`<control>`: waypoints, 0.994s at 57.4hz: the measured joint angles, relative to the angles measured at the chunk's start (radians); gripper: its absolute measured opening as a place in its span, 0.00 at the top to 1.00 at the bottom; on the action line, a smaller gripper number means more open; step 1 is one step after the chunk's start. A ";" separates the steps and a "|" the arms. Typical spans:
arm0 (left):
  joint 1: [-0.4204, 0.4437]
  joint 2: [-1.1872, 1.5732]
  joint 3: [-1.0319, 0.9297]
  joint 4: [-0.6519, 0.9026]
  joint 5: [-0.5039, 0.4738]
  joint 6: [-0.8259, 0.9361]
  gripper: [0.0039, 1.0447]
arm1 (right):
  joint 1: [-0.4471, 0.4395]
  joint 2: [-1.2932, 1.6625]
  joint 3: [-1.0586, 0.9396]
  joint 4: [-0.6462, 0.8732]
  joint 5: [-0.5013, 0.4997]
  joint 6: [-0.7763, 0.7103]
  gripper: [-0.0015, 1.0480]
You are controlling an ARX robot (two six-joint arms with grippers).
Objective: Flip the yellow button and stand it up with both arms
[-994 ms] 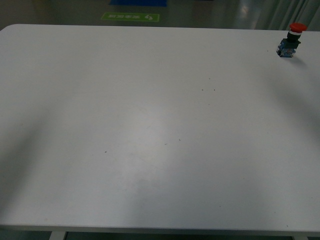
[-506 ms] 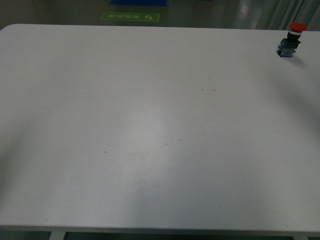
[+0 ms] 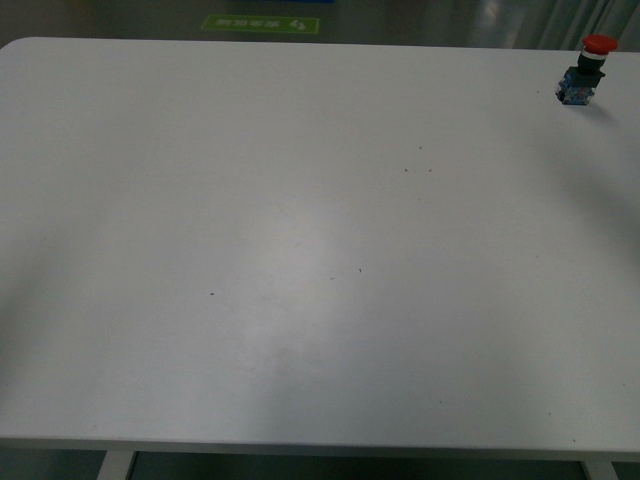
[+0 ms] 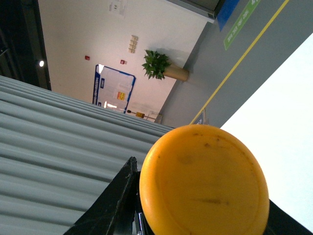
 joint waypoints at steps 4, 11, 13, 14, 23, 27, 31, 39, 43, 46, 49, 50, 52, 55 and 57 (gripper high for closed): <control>0.000 -0.027 0.000 -0.027 0.000 0.000 0.97 | -0.002 0.000 -0.006 0.000 -0.003 -0.001 0.62; 0.000 -0.077 0.000 -0.075 0.000 0.000 0.97 | -0.002 0.002 -0.008 0.000 -0.002 -0.005 0.62; 0.000 -0.088 0.000 -0.086 0.000 0.000 0.97 | -0.002 0.002 -0.008 0.000 -0.002 -0.008 0.62; 0.000 -0.095 0.000 -0.093 0.000 0.000 0.97 | -0.002 0.002 -0.008 0.000 -0.002 -0.009 0.62; 0.000 -0.157 0.000 -0.154 0.000 0.000 0.97 | -0.005 0.002 -0.008 -0.001 -0.003 -0.014 0.62; 0.000 -0.177 0.000 -0.174 0.000 0.000 0.97 | -0.010 0.002 -0.008 -0.003 -0.003 -0.021 0.62; 0.000 -0.193 0.000 -0.192 0.000 0.000 0.97 | -0.017 0.002 -0.008 -0.007 -0.003 -0.028 0.62; 0.000 -0.255 0.000 -0.257 0.000 0.000 0.97 | -0.025 0.000 -0.010 -0.019 -0.002 -0.049 0.62; 0.000 -0.351 0.000 -0.381 0.000 0.000 0.97 | -0.027 -0.006 -0.018 -0.024 0.001 -0.059 0.62; 0.000 -0.381 0.000 -0.386 0.001 0.000 0.97 | -0.027 -0.008 -0.023 -0.029 0.006 -0.064 0.62; 0.000 -0.387 0.000 -0.387 0.000 0.000 0.97 | -0.027 -0.013 -0.027 -0.034 0.010 -0.069 0.62; 0.000 -0.386 0.000 -0.388 0.000 0.000 0.97 | -0.027 -0.014 -0.028 -0.034 0.010 -0.071 0.62; 0.000 -0.386 0.000 -0.389 0.000 0.000 0.97 | -0.027 -0.018 -0.029 -0.034 0.010 -0.075 0.62; 0.000 -0.386 0.000 -0.391 0.000 0.000 0.97 | -0.026 -0.021 -0.032 -0.033 0.017 -0.087 0.62; 0.000 -0.386 0.000 -0.391 0.000 0.000 0.97 | -0.026 -0.021 -0.034 -0.033 0.021 -0.095 0.62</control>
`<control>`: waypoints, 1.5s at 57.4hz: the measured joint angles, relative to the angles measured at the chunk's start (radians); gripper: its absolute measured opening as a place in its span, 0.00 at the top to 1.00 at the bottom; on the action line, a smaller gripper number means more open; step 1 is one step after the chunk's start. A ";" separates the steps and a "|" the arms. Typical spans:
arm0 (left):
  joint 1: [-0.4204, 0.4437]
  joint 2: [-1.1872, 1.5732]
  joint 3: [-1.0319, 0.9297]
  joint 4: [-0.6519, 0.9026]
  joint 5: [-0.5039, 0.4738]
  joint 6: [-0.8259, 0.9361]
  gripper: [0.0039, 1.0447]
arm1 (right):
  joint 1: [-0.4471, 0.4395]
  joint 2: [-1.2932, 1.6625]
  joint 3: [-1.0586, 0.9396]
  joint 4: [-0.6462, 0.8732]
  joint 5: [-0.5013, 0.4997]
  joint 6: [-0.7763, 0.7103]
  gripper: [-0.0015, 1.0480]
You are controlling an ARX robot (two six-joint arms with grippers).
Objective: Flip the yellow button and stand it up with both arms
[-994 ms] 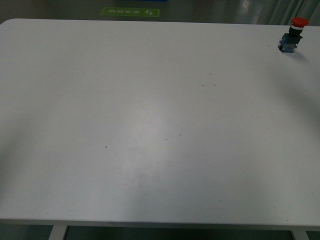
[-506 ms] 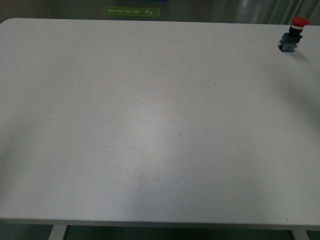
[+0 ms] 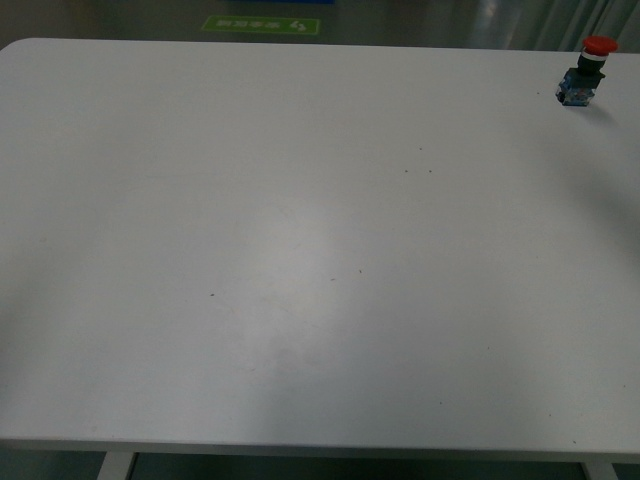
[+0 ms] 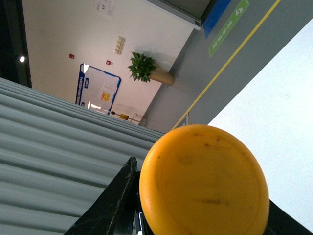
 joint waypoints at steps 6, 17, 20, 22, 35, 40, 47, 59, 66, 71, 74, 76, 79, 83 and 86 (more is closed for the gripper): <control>0.000 0.000 0.000 0.000 0.000 0.000 0.90 | 0.003 0.001 -0.009 0.018 0.040 -0.068 0.62; 0.000 0.000 0.000 0.000 0.000 0.000 0.53 | 0.031 0.084 0.006 0.070 0.167 -0.437 0.62; 0.000 0.000 0.000 0.000 0.000 0.000 0.46 | 0.034 0.126 0.021 0.083 0.193 -0.570 0.62; 0.000 0.000 0.000 0.000 0.000 0.000 0.39 | 0.033 0.153 0.035 0.079 0.202 -0.639 0.62; 0.000 0.000 0.000 0.000 0.000 0.002 0.05 | -0.016 0.368 0.191 0.033 0.296 -1.004 0.62; 0.000 0.000 0.000 0.000 0.000 0.002 0.06 | -0.049 0.457 0.266 -0.002 0.312 -1.070 0.62; 0.000 0.000 0.000 0.000 0.000 0.002 0.06 | -0.081 0.534 0.338 -0.040 0.325 -1.139 0.62; 0.000 0.000 0.000 0.000 0.000 0.002 0.06 | -0.114 0.623 0.413 -0.074 0.325 -1.245 0.62; 0.000 0.000 0.000 0.000 0.000 0.002 0.06 | -0.130 0.675 0.451 -0.100 0.334 -1.304 0.62; 0.000 0.000 0.000 0.000 0.000 0.002 0.06 | -0.140 0.703 0.472 -0.111 0.338 -1.316 0.62; 0.000 0.000 0.000 0.000 0.000 0.002 0.06 | -0.146 0.720 0.483 -0.118 0.339 -1.320 0.62; 0.000 0.000 0.000 0.000 0.000 0.002 0.06 | -0.149 0.729 0.488 -0.118 0.341 -1.322 0.62; 0.000 0.000 0.000 0.000 0.000 0.002 0.06 | -0.153 0.742 0.496 -0.126 0.342 -1.323 0.62; 0.000 0.000 0.000 0.000 0.000 0.002 0.06 | -0.159 0.764 0.512 -0.140 0.354 -1.323 0.62; 0.000 0.000 0.000 0.000 0.000 0.002 0.06 | -0.166 0.784 0.526 -0.159 0.361 -1.318 0.62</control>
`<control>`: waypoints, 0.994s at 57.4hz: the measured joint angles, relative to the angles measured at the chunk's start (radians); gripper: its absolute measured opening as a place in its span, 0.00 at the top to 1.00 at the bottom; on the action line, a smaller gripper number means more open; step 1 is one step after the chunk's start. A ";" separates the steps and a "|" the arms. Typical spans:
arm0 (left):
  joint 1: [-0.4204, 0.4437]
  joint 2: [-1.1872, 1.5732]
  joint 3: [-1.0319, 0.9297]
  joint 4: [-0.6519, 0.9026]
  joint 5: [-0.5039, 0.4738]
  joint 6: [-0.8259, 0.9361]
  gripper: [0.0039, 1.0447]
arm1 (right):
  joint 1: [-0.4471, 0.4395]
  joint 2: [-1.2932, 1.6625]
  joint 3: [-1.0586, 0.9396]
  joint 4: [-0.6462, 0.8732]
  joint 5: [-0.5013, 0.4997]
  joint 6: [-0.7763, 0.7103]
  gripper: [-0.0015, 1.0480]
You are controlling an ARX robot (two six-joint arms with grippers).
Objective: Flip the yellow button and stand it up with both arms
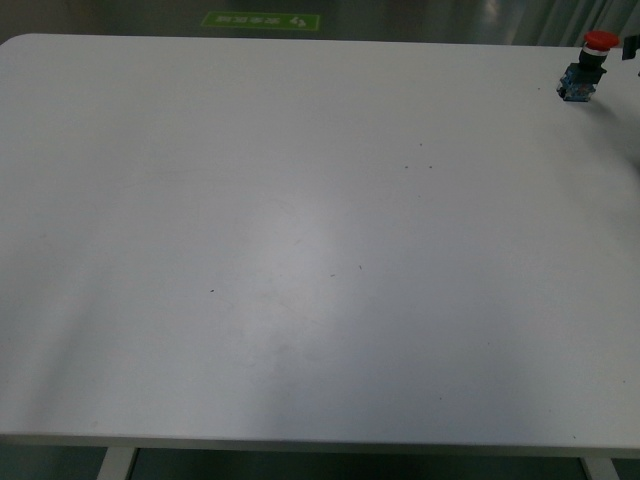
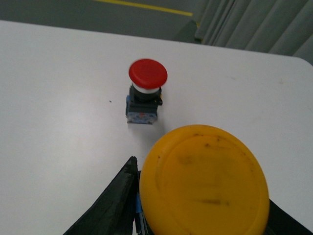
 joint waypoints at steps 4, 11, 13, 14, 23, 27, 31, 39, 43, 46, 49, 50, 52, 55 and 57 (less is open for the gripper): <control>0.000 0.000 0.000 0.000 0.000 0.000 0.06 | -0.005 0.026 0.007 -0.013 0.001 0.013 0.62; 0.000 0.000 0.000 0.000 0.000 0.000 0.06 | -0.008 0.082 0.031 -0.035 -0.002 0.018 0.62; 0.000 0.000 0.000 0.000 0.000 0.000 0.06 | -0.008 0.096 0.042 -0.040 -0.001 0.018 0.62; 0.000 0.000 0.000 0.000 0.000 0.000 0.06 | -0.008 0.102 0.048 -0.043 0.000 0.017 0.62; 0.000 0.000 0.000 0.000 0.000 0.000 0.06 | -0.007 0.137 0.090 -0.059 -0.002 0.015 0.62; 0.000 0.000 0.000 0.000 0.000 0.000 0.06 | -0.007 0.145 0.100 -0.064 -0.002 0.014 0.62; 0.000 0.000 0.000 0.000 0.000 0.000 0.06 | -0.007 0.151 0.107 -0.069 -0.001 0.013 0.62; 0.000 0.000 0.000 0.000 0.000 0.000 0.06 | -0.008 0.169 0.117 -0.071 -0.003 0.014 0.62; 0.000 0.000 0.000 0.000 0.000 0.000 0.06 | -0.009 0.175 0.117 -0.072 -0.005 0.014 0.62; 0.000 0.000 0.000 0.000 0.000 0.000 0.06 | -0.009 0.179 0.117 -0.072 -0.006 0.014 0.62; 0.000 0.000 0.000 0.000 0.000 0.000 0.06 | -0.010 0.180 0.117 -0.072 -0.009 0.014 0.62; 0.000 0.000 0.000 0.000 0.000 0.000 0.06 | -0.010 0.181 0.117 -0.072 -0.010 0.014 0.62; 0.000 0.000 0.000 0.000 0.000 0.000 0.06 | -0.010 0.181 0.117 -0.072 -0.010 0.014 0.62; 0.000 0.000 0.000 0.000 0.000 0.000 0.06 | -0.010 0.181 0.117 -0.071 -0.010 0.015 0.62; 0.000 0.000 0.000 0.000 0.000 0.000 0.06 | -0.010 0.181 0.117 -0.071 -0.010 0.015 0.62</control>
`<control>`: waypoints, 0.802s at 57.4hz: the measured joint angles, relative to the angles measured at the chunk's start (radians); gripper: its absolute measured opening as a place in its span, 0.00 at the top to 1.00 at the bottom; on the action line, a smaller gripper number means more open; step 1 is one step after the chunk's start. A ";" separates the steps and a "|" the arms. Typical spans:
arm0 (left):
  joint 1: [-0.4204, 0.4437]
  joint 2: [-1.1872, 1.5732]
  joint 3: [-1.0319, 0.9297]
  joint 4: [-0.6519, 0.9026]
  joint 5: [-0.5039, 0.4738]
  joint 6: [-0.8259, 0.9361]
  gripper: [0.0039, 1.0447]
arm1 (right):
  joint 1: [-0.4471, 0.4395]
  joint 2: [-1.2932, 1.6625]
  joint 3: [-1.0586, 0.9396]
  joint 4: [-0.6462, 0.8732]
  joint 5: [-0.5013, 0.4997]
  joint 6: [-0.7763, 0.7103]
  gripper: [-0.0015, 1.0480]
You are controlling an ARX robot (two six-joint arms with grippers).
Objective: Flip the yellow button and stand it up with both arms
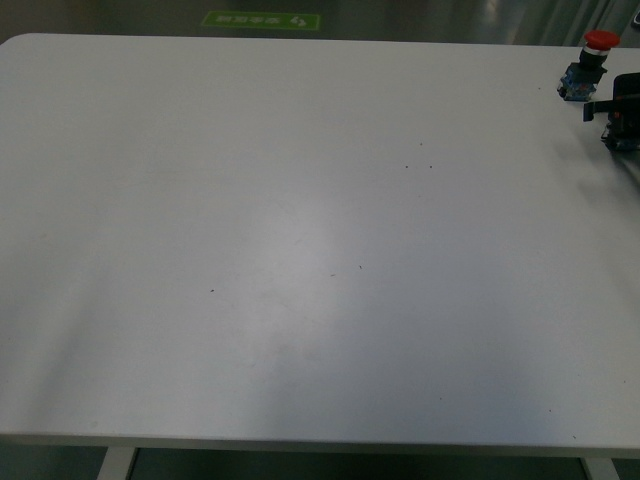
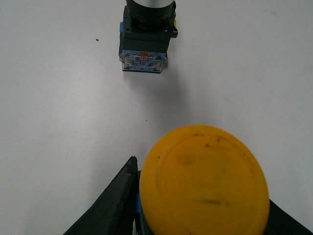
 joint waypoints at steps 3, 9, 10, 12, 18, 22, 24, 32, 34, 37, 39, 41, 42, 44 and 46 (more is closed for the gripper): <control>0.000 0.000 0.000 0.000 0.000 0.000 0.06 | 0.000 0.000 0.000 0.000 -0.005 0.000 0.62; 0.000 0.000 0.000 0.000 0.000 0.000 0.06 | -0.001 0.000 0.000 0.000 -0.010 0.002 0.62; 0.000 0.000 0.000 0.000 0.000 0.000 0.06 | -0.001 0.001 0.000 0.000 -0.010 0.002 0.62; 0.000 0.000 0.000 0.000 0.000 0.000 0.06 | -0.001 0.002 0.000 0.000 -0.010 0.003 0.62; 0.000 0.000 0.000 0.000 0.000 0.000 0.06 | -0.002 0.004 0.000 0.002 -0.011 0.004 0.62; 0.000 0.000 0.000 0.000 0.000 0.000 0.06 | -0.004 0.004 0.000 0.002 -0.010 0.005 0.62; 0.000 0.000 0.000 0.000 0.000 0.000 0.06 | -0.005 0.004 0.000 0.003 -0.010 0.005 0.62; 0.000 0.000 0.000 0.000 0.000 0.000 0.06 | -0.007 0.004 0.000 0.003 -0.010 0.005 0.62; 0.000 0.000 0.000 0.000 0.000 0.000 0.06 | -0.008 0.004 0.000 0.003 -0.011 0.005 0.62; 0.000 0.000 0.000 0.000 0.000 0.000 0.06 | -0.008 0.004 0.000 0.003 -0.011 0.007 0.62; 0.000 0.000 0.000 0.000 0.000 0.000 0.06 | -0.009 0.004 0.000 0.003 -0.012 0.008 0.62; 0.000 0.000 0.000 0.000 0.000 0.000 0.06 | -0.010 0.004 0.000 0.003 -0.016 0.009 0.62; 0.000 0.000 0.000 0.000 0.000 0.000 0.06 | -0.010 0.004 0.000 0.003 -0.018 0.009 0.62; 0.000 0.000 0.000 0.000 0.000 0.000 0.06 | -0.011 0.004 0.000 0.003 -0.019 0.010 0.62; 0.000 0.000 0.000 0.000 0.000 0.000 0.06 | -0.012 0.004 0.000 0.003 -0.019 0.012 0.57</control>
